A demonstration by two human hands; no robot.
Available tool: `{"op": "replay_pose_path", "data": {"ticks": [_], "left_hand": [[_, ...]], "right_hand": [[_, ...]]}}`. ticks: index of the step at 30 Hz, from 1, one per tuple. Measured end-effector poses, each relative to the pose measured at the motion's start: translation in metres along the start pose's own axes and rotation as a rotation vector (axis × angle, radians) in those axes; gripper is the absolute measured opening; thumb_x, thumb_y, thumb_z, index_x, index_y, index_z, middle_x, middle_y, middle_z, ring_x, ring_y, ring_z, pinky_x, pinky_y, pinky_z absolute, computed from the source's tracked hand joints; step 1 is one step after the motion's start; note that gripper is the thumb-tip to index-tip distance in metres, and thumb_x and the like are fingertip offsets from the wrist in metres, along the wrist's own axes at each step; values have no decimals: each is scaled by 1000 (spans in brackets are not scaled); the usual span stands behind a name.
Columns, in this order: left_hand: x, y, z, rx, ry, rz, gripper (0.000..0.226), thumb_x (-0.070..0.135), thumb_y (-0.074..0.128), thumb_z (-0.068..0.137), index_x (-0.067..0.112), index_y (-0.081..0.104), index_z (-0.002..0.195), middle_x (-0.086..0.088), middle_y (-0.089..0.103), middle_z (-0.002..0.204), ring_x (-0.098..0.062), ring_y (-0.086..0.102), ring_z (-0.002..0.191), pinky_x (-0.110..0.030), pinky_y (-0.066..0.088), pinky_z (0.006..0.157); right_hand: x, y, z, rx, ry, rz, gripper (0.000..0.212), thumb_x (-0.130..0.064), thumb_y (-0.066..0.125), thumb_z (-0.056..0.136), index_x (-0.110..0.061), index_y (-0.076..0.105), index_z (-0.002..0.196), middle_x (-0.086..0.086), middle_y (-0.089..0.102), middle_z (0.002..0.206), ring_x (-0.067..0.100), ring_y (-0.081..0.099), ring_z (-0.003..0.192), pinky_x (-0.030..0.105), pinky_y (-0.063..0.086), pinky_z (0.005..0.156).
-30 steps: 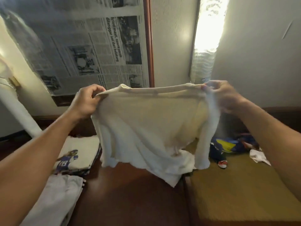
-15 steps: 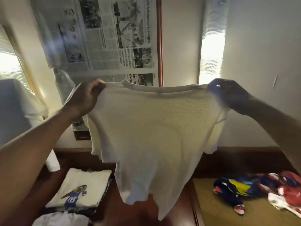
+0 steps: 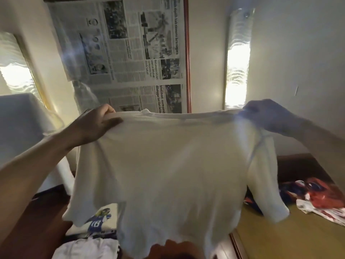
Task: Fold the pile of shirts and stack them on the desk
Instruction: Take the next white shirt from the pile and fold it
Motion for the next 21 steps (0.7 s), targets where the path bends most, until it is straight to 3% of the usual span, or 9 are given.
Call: {"op": "replay_pose_path", "data": {"ticks": [2, 3, 6, 8, 11, 14, 17, 21], "left_hand": [[4, -5, -13, -56, 27, 38, 77, 87, 40, 69, 15, 61, 83, -1, 63, 76, -18, 58, 73, -38, 41, 67], [7, -7, -20, -59, 40, 34, 76, 87, 39, 69, 14, 60, 76, -3, 62, 71, -19, 58, 70, -37, 39, 64], [21, -7, -44, -14, 46, -32, 58, 77, 40, 78, 21, 51, 69, 2, 55, 67, -15, 53, 64, -30, 34, 57], [28, -1, -61, -4, 23, -99, 50, 71, 41, 83, 23, 49, 72, 2, 54, 70, -14, 51, 63, -28, 33, 54], [29, 10, -87, 43, -24, -150, 55, 77, 37, 82, 24, 49, 74, 1, 54, 72, -15, 50, 64, -32, 36, 55], [34, 16, -114, 115, -110, -30, 66, 84, 29, 83, 22, 49, 72, -3, 55, 71, -26, 52, 66, -40, 41, 61], [49, 22, -146, 92, -140, 108, 67, 84, 25, 86, 23, 48, 74, -3, 55, 71, -31, 53, 70, -43, 43, 65], [79, 32, -194, 45, -132, -26, 60, 78, 44, 89, 20, 49, 73, 1, 56, 71, -24, 51, 67, -40, 38, 64]], "right_hand": [[2, 2, -7, 72, 21, -58, 25, -35, 55, 103, -15, 62, 91, -5, 56, 82, 12, 52, 77, 23, 35, 63], [2, 4, -13, 76, 13, -133, 25, -36, 53, 104, -16, 60, 90, -3, 55, 81, 19, 54, 79, 28, 33, 63], [8, 13, -31, 143, 12, -225, 31, -38, 47, 105, -13, 60, 92, 0, 54, 85, 25, 55, 82, 30, 30, 67], [8, 15, -44, 170, 40, -165, 30, -36, 47, 105, -12, 63, 97, 0, 56, 90, 21, 52, 81, 30, 32, 66], [7, 17, -74, 177, 90, 66, 25, -36, 50, 105, -15, 63, 98, 4, 60, 95, 25, 56, 89, 32, 37, 72], [7, 14, -110, 100, 106, 163, 30, -37, 49, 106, -13, 64, 96, 4, 60, 88, 25, 58, 87, 32, 41, 65], [13, 11, -147, -96, 103, 152, 28, -43, 56, 101, -16, 62, 105, 1, 61, 97, 18, 59, 89, 34, 45, 70], [29, 2, -195, -191, 61, 15, 16, -38, 61, 100, -26, 60, 89, 1, 62, 92, 17, 58, 83, 32, 40, 63]]}}
Point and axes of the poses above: each hand's wrist, its own z-axis towards the middle knuckle, its own y-axis out of the palm, x = y × z, the point moved 2 cm from there along z, towards the middle knuckle
